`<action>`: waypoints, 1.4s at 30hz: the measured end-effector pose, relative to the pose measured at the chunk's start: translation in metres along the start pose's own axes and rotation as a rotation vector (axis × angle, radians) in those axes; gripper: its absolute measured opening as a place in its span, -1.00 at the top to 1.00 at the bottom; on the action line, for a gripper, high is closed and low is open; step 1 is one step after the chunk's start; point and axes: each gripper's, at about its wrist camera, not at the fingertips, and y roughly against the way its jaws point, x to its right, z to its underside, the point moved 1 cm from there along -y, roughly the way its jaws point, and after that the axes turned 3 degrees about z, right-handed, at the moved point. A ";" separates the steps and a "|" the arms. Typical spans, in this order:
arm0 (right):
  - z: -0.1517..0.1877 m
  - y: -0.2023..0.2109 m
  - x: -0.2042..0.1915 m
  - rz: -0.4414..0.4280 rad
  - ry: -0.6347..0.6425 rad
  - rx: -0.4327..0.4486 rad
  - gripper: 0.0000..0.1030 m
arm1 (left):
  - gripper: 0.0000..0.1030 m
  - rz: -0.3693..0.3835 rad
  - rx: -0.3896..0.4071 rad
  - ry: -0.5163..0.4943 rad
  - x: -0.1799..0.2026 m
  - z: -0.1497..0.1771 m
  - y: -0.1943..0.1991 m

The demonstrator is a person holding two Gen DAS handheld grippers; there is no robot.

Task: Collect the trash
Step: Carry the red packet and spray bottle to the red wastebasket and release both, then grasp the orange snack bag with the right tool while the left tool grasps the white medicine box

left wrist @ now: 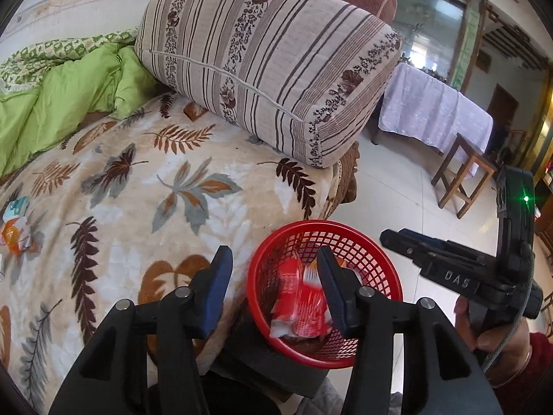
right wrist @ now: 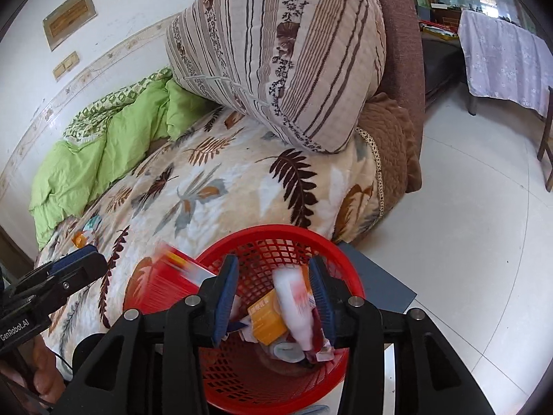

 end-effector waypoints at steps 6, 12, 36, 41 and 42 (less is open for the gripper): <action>-0.004 0.001 -0.012 -0.027 0.017 0.017 0.14 | 0.02 -0.065 0.050 0.066 -0.040 0.002 0.029; 0.000 -0.014 -0.067 -0.130 0.099 -0.023 0.13 | -0.07 -0.152 0.074 0.114 -0.080 0.015 0.057; 0.016 -0.099 -0.370 -0.417 0.516 -0.128 -0.29 | -0.23 -0.545 0.192 0.683 -0.375 0.124 0.167; 0.014 -0.166 -0.434 -0.374 0.510 -0.192 -0.31 | -0.24 -0.543 0.208 0.760 -0.409 0.130 0.165; 0.013 -0.181 -0.445 -0.359 0.507 -0.208 -0.31 | -0.25 -0.557 0.212 0.760 -0.413 0.130 0.166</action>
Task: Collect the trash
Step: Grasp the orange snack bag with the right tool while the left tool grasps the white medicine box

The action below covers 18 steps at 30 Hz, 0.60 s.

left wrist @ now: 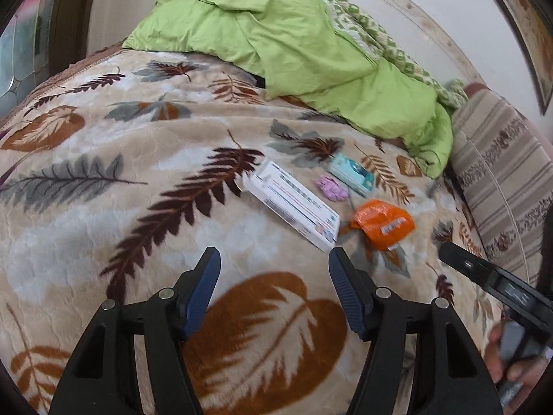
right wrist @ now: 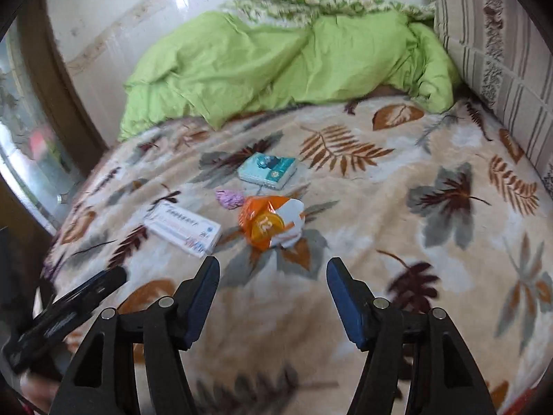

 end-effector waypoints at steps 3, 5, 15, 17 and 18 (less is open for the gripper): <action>-0.018 -0.041 -0.005 0.032 -0.032 -0.021 -0.31 | -0.30 -0.010 0.004 0.007 -0.003 -0.008 -0.007; -0.023 -0.063 -0.007 0.040 -0.056 -0.041 -0.31 | -0.31 -0.002 -0.003 0.022 -0.006 -0.011 -0.013; -0.025 -0.076 0.011 0.063 -0.115 0.032 0.00 | -0.37 0.050 -0.052 0.130 -0.007 -0.021 -0.048; -0.025 -0.068 0.016 0.058 -0.144 0.050 0.00 | -0.37 0.050 -0.061 0.148 -0.005 -0.024 -0.060; -0.024 -0.066 0.018 0.052 -0.156 0.054 0.00 | -0.37 0.042 -0.068 0.148 -0.003 -0.027 -0.067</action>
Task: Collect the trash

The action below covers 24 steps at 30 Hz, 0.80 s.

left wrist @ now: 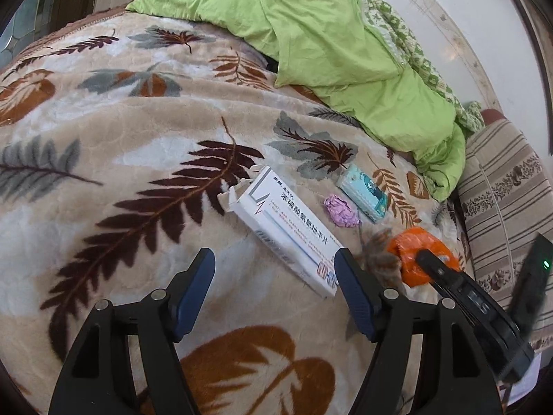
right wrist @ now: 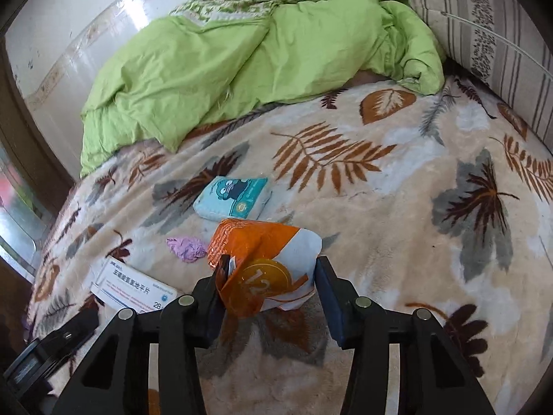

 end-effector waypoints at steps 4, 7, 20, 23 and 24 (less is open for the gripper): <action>0.003 0.006 0.005 -0.024 -0.024 0.001 0.00 | -0.37 -0.033 -0.008 0.026 0.000 -0.008 -0.025; 0.003 0.011 0.006 -0.024 -0.015 0.017 0.00 | -0.36 -0.047 0.025 0.031 0.002 -0.015 -0.034; 0.007 0.029 -0.010 -0.017 0.070 0.064 0.00 | 0.70 -0.088 0.153 -0.192 0.036 -0.012 0.007; 0.011 0.036 -0.012 -0.021 0.080 0.063 0.00 | 0.76 -0.094 0.158 -0.256 0.043 -0.005 0.025; 0.013 0.038 -0.012 -0.024 0.083 0.063 0.00 | 0.76 -0.100 0.164 -0.269 0.044 -0.002 0.030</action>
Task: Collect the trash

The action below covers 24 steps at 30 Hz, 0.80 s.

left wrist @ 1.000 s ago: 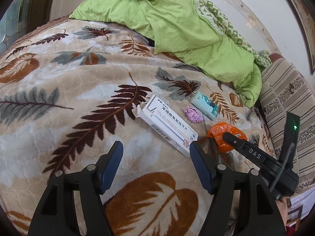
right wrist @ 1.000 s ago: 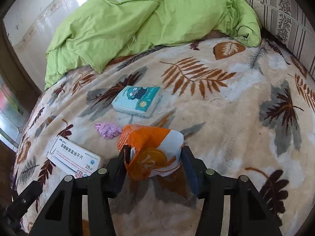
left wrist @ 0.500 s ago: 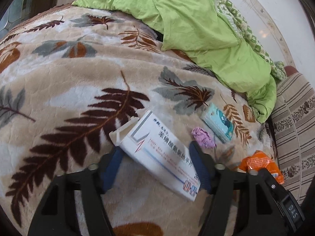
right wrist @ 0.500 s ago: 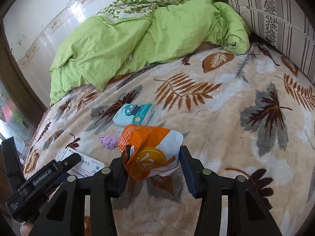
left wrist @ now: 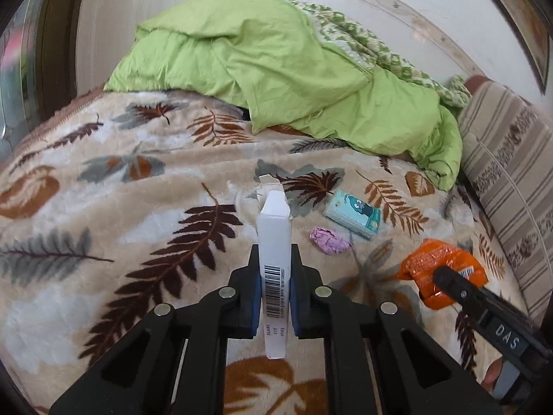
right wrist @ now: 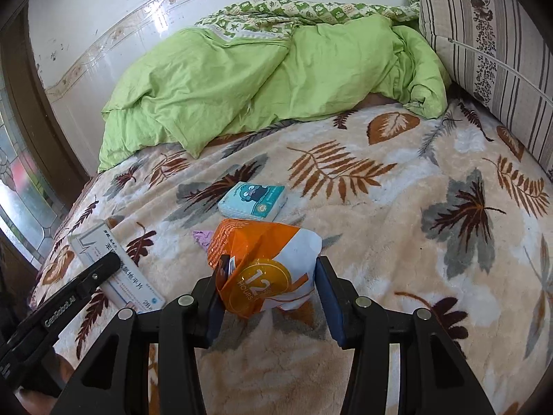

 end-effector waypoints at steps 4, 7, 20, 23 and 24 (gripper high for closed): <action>0.009 0.020 -0.007 -0.006 0.042 0.026 0.00 | 0.76 -0.011 0.031 -0.030 0.001 0.007 0.032; 0.018 0.040 -0.012 0.010 0.078 0.064 0.00 | 0.76 -0.012 0.056 -0.050 0.005 0.013 0.057; 0.073 0.109 -0.014 -0.038 0.134 0.096 0.00 | 0.76 -0.145 0.108 -0.114 0.021 0.079 0.135; 0.080 0.115 -0.014 -0.047 0.135 0.089 0.00 | 0.76 -0.173 0.113 -0.127 0.020 0.082 0.133; 0.081 0.116 -0.013 -0.047 0.136 0.089 0.00 | 0.76 -0.175 0.111 -0.129 0.020 0.083 0.132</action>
